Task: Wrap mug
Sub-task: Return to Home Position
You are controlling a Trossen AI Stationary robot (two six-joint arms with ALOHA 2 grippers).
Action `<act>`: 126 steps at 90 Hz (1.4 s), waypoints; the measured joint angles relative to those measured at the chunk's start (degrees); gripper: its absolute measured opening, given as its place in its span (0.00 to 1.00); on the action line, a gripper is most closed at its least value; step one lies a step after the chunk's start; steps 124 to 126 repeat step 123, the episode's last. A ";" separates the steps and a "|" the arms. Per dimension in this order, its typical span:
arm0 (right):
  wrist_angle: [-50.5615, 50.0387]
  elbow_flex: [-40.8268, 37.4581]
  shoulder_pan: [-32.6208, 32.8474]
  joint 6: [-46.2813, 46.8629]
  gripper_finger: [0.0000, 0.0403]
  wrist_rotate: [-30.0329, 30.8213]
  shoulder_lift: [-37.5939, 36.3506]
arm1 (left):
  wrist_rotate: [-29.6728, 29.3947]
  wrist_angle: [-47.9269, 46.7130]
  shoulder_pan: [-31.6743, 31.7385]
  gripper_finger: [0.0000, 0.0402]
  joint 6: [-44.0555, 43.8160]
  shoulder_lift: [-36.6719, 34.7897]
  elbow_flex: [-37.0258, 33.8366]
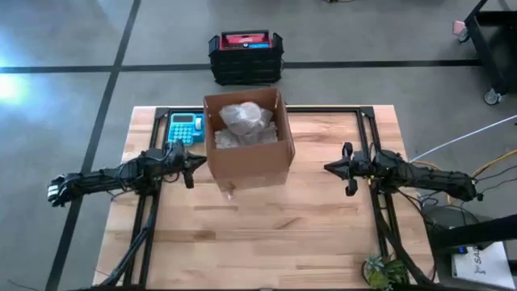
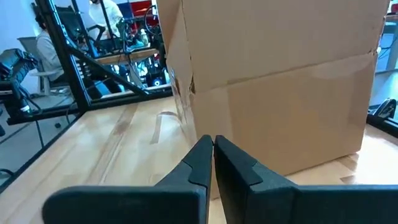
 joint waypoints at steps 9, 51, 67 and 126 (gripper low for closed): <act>0.04 0.00 0.00 0.00 0.01 0.00 0.00 | 0.02 0.02 0.00 0.00 0.00 0.64 0.03; 0.10 0.02 0.00 0.00 0.01 0.00 0.00 | 0.04 0.17 0.00 0.00 0.00 2.97 0.07; 0.13 0.02 0.00 0.00 0.01 0.01 0.00 | 0.04 0.14 0.00 0.00 -0.01 3.51 0.07; 0.17 0.02 0.00 0.00 0.01 0.02 0.00 | 0.11 0.12 0.00 0.00 0.00 4.51 0.09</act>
